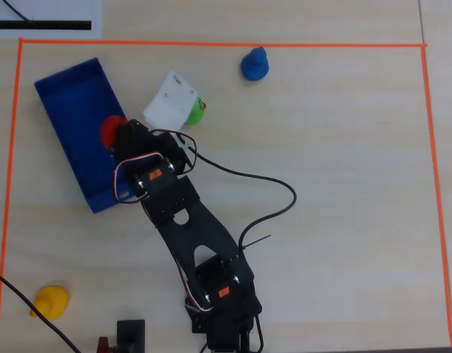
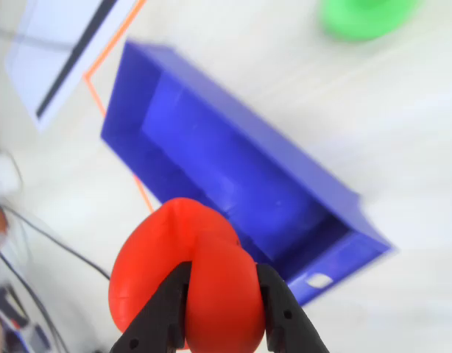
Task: Grasp red duck and put it into box.
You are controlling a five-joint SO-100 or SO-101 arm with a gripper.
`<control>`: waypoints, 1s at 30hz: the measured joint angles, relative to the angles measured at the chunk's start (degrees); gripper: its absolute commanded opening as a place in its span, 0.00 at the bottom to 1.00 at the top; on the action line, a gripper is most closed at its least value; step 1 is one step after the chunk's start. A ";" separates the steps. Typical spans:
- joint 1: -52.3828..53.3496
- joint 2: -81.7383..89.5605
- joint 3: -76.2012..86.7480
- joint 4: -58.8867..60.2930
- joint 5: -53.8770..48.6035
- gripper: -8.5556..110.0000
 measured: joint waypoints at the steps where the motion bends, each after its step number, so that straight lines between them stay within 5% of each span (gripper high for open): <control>1: -0.79 -1.76 0.00 -1.32 -0.44 0.07; 6: -3.16 -9.05 0.35 -7.47 -2.29 0.08; 18: -3.78 -14.50 8.70 -15.21 -7.73 0.34; 24: 0.79 -6.42 8.70 -7.47 -10.99 0.09; 30: 11.87 14.41 12.92 1.67 -19.16 0.07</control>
